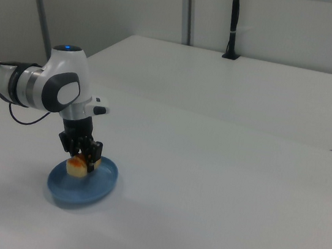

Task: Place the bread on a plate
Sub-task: 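Carry the bread roll over the blue plate and lower it, then open the gripper to release the roll and raise it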

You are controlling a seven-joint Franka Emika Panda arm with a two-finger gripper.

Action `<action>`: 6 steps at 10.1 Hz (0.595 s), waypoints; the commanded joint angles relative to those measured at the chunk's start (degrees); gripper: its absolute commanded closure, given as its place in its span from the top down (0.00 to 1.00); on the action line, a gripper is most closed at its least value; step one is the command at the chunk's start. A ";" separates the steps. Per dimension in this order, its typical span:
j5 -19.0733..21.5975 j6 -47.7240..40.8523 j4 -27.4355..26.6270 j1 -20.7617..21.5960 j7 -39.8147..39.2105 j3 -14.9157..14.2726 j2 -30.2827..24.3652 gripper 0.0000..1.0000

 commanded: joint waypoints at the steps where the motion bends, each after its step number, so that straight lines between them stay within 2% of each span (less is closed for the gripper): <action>1: 0.83 -0.37 -2.00 -0.69 0.68 0.21 -1.49 0.91; 2: 0.75 -0.28 -2.00 -0.69 0.77 0.21 -1.31 1.00; 4: 0.75 -0.45 -1.65 -0.69 0.77 0.21 -1.49 1.00; 6: 0.75 -5.78 4.20 -1.47 4.79 0.21 -1.84 1.00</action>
